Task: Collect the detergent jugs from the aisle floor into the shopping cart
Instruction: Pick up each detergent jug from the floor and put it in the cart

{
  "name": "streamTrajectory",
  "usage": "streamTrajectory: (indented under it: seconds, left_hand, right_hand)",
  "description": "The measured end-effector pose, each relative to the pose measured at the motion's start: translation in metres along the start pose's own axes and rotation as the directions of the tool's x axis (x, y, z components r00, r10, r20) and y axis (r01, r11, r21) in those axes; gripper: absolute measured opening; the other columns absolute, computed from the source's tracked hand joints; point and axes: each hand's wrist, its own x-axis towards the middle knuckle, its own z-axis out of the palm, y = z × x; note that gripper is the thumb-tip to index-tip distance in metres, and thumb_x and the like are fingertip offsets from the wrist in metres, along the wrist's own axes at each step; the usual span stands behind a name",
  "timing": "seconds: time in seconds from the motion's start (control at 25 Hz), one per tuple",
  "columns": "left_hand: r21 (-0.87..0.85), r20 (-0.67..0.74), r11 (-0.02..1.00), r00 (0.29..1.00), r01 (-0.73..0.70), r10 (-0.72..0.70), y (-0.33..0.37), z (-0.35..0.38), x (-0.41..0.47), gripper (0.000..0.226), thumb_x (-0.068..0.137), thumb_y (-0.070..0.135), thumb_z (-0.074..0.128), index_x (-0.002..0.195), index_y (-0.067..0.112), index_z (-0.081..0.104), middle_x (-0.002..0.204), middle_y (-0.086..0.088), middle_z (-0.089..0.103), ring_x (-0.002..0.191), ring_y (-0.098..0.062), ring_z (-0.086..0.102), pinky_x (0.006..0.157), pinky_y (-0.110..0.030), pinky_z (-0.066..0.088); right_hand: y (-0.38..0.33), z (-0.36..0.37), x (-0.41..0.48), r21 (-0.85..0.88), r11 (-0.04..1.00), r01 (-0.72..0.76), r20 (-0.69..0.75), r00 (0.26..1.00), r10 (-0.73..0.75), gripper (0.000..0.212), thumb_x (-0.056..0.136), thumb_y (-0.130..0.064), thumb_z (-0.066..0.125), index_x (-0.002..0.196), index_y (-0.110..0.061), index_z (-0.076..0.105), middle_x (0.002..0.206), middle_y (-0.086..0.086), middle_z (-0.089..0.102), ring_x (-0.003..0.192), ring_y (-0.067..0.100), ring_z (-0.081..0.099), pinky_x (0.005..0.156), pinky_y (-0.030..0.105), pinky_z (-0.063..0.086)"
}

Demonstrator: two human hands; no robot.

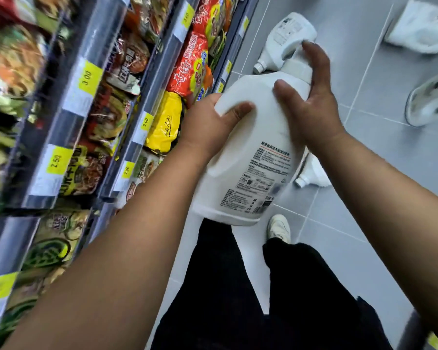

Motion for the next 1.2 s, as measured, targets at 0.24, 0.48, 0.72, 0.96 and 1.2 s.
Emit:
streamTrajectory:
  seconds: [0.24,0.48,0.72,0.96,1.2]
  left_hand:
    - [-0.058,-0.229,0.995,0.970,0.076,-0.088,0.067,-0.068,-0.149,0.029,0.083,0.058,0.063,0.088,0.029,0.060,0.069,0.016,0.058,0.065,-0.003,0.055,0.050,-0.010,0.036]
    - [-0.159,-0.401,0.968,0.883,0.193,-0.242,0.064,-0.110,-0.290,0.031,0.084,0.057,0.062,0.093,0.028,0.062,0.079,0.007,0.062,0.079,-0.022,0.061,0.063,-0.028,0.037]
    - [-0.247,-0.529,0.916,0.747,0.317,-0.401,0.025,-0.158,-0.450,0.039,0.077,0.065,0.063,0.092,0.030,0.057,0.071,0.017,0.055,0.068,-0.003,0.056,0.054,-0.022,0.038]
    - [-0.439,-0.634,0.804,0.496,0.402,-0.594,0.002,-0.179,-0.604,0.043,0.069,0.063,0.073,0.089,0.031,0.054,0.078,0.017,0.057,0.076,-0.009,0.057,0.067,-0.029,0.045]
    - [-0.657,-0.683,0.652,0.069,0.378,-0.728,0.010,-0.149,-0.740,0.060,0.065,0.065,0.075,0.110,0.031,0.055,0.080,0.022,0.056,0.077,-0.004,0.057,0.063,-0.023,0.043]
  right_hand:
    - [-0.128,-0.028,-0.081,-0.031,0.978,0.205,0.178,0.964,-0.196,0.060,0.089,-0.034,0.061,0.141,-0.032,0.032,0.138,-0.014,0.036,0.126,0.004,0.039,0.096,-0.002,0.025]
    - [-0.201,-0.009,-0.182,0.030,0.937,0.349,0.401,0.854,-0.331,0.066,0.088,-0.033,0.066,0.143,-0.033,0.031,0.137,-0.029,0.028,0.111,-0.018,0.036,0.085,-0.008,0.022]
    - [-0.255,0.058,-0.307,0.178,0.901,0.396,0.619,0.667,-0.415,0.072,0.081,-0.036,0.069,0.142,-0.033,0.032,0.136,-0.028,0.031,0.120,-0.010,0.033,0.090,-0.004,0.027]
    - [-0.295,0.124,-0.428,0.318,0.865,0.389,0.799,0.381,-0.465,0.068,0.076,-0.044,0.068,0.131,-0.051,0.030,0.133,-0.023,0.038,0.116,0.002,0.048,0.095,0.013,0.038]
    - [-0.317,0.163,-0.554,0.472,0.805,0.361,0.871,-0.048,-0.489,0.069,0.073,-0.051,0.067,0.128,-0.060,0.026,0.138,-0.025,0.034,0.122,0.009,0.043,0.098,0.025,0.036]
